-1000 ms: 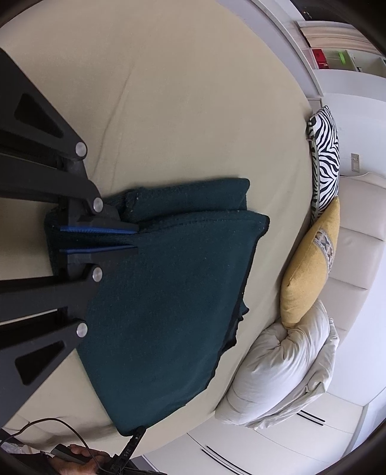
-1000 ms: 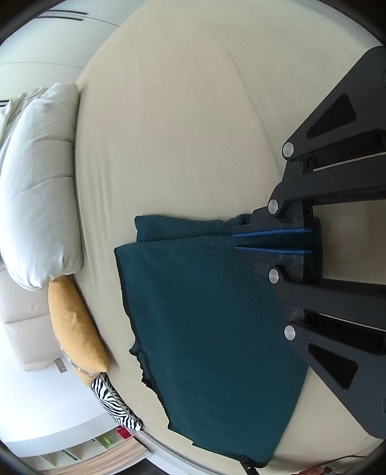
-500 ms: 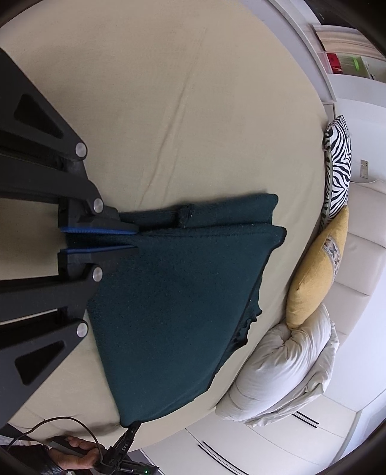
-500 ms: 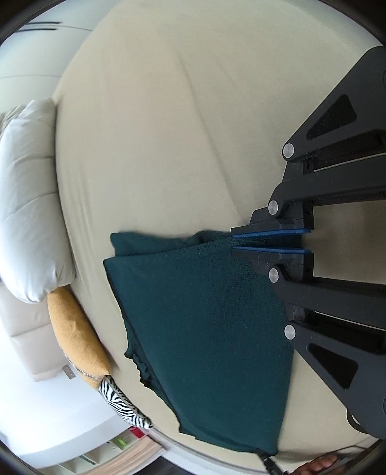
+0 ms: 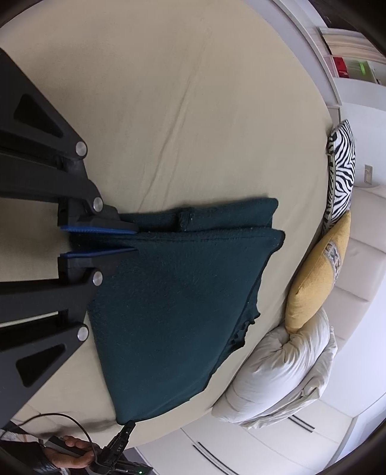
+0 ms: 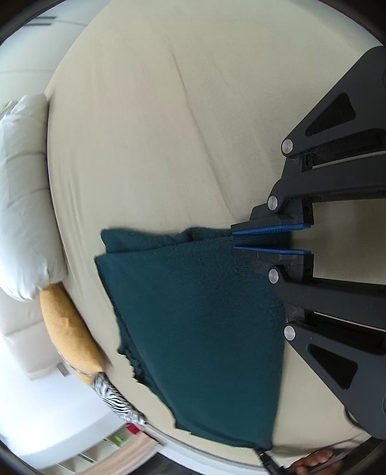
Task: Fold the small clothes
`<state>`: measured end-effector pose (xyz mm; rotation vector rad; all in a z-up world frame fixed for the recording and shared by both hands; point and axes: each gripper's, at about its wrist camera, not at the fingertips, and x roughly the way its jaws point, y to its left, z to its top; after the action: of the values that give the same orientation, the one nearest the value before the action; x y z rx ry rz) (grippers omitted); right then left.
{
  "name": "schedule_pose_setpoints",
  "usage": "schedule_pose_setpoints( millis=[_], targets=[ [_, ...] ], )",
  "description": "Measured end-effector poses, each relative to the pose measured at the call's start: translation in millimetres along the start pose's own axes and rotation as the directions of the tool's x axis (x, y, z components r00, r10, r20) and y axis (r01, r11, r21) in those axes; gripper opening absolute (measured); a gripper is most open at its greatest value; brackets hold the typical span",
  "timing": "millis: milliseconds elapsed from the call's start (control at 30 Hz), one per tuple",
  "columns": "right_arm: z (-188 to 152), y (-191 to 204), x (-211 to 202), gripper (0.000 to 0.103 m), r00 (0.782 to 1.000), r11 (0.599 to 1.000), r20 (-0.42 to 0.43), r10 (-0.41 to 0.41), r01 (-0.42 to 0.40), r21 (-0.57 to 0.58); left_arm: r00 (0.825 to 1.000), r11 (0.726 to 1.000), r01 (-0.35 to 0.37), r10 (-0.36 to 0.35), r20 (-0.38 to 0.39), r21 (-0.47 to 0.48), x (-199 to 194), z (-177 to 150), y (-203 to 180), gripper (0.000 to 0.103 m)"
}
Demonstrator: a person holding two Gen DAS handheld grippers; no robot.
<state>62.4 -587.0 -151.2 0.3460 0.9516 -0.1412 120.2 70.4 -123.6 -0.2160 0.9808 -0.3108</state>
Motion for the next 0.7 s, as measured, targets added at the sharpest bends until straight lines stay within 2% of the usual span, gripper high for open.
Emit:
schedule_pose_setpoints(
  millis=[67,133,200,267,333,400,500,567,600,633,700],
  targets=[
    [6.9,-0.6,-12.5,0.016,0.999,0.999,0.043,-0.026,0.025,0.027,0.999,0.999,-0.035,0.035,0.031,0.001,-13.2,2.4,-1.6,0.025],
    [17.6,0.6,-25.9,0.018,0.996,0.998,0.093,-0.01,0.005,0.056,0.996,0.999,-0.048,0.047,0.071,0.007,-24.5,9.3,-4.2,0.027],
    [32.9,9.8,-29.2,0.018,0.991,0.995,0.116,0.07,-0.077,0.062,0.993,0.998,-0.053,0.05,0.103,0.021,-28.6,22.2,-11.1,0.029],
    [49.0,26.7,-19.2,0.018,0.982,0.985,0.098,0.159,-0.165,0.051,0.992,0.998,-0.036,0.029,0.121,0.051,-20.8,42.9,-26.4,0.031],
    [68.4,53.2,4.0,0.018,0.955,0.954,0.054,0.292,-0.295,0.047,0.99,0.993,-0.03,0.013,0.144,0.113,-5.2,63.0,-49.3,0.035],
    [84.2,81.0,31.1,0.018,0.922,0.922,0.018,0.386,-0.386,0.037,0.988,0.985,-0.036,0.01,0.152,0.17,19.2,83.3,-72.2,0.039],
    [104.2,120.8,82.7,0.018,0.872,0.874,-0.064,0.485,-0.481,0.068,0.992,0.986,-0.015,-0.007,0.129,0.165,63.5,116.3,-92.8,0.039],
    [110.4,138.7,116.4,0.018,0.839,0.846,-0.113,0.533,-0.523,0.103,0.994,0.986,-0.045,0.028,0.104,0.159,87.9,126.8,-96.0,0.039],
    [111.1,143.2,134.7,0.018,0.835,0.845,-0.134,0.533,-0.52,0.125,0.995,0.986,-0.069,0.057,0.087,0.151,103.8,130.6,-92.1,0.039],
    [112.9,142.7,149.7,0.018,0.84,0.851,-0.144,0.523,-0.504,0.147,0.994,0.986,-0.081,0.07,0.078,0.144,112.2,130.8,-87.8,0.039],
    [113.9,127.8,166.5,0.015,0.842,0.842,-0.112,0.528,-0.503,0.196,0.995,0.988,-0.096,0.091,0.05,0.12,129.3,125.6,-68.0,0.039]
  ],
)
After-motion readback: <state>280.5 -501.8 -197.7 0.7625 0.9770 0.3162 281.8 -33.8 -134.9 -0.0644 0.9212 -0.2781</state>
